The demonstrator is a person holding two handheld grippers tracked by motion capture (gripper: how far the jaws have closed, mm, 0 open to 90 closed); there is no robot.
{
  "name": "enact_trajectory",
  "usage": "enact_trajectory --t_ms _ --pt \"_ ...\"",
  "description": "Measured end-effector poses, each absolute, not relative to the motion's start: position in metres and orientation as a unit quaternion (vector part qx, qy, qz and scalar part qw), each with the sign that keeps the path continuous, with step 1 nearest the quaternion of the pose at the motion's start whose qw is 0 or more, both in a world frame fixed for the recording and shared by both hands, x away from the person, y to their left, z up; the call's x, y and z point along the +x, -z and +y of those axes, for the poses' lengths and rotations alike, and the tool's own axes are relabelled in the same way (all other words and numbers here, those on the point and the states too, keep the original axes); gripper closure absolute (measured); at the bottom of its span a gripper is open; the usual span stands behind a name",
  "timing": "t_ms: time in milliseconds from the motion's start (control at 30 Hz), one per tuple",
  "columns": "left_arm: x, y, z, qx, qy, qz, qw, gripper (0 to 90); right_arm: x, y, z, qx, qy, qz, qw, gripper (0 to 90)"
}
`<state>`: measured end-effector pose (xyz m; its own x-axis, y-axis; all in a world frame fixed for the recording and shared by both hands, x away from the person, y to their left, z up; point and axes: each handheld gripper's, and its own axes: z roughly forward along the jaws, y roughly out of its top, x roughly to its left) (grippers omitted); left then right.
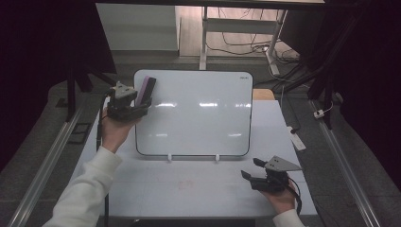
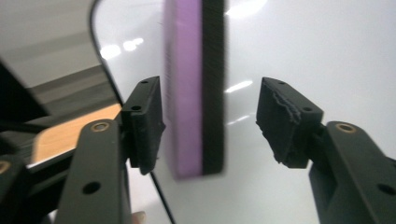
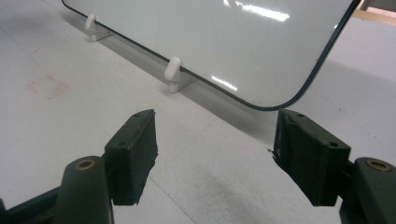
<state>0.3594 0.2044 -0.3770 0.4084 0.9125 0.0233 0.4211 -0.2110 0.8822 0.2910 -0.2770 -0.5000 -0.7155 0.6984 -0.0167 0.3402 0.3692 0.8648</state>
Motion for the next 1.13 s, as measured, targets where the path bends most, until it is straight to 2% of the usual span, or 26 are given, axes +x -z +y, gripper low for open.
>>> enact_trajectory --t_ms 333,667,900,1133 --pt "0.311 0.411 0.219 0.748 -0.235 0.43 0.448 35.1 0.291 0.5 -0.277 0.321 -0.46 0.805 0.193 29.6" --pt "0.27 0.463 0.239 0.762 -0.163 0.442 0.444 33.0 0.292 0.499 -0.278 0.318 -0.463 0.804 0.194 29.6" --pt "0.253 0.49 0.246 0.766 -0.125 0.452 0.439 32.6 0.292 0.5 -0.278 0.316 -0.463 0.805 0.196 29.6" --pt "0.247 0.498 0.246 0.771 -0.119 0.451 0.433 32.3 0.291 0.498 -0.278 0.314 -0.468 0.802 0.2 29.7"
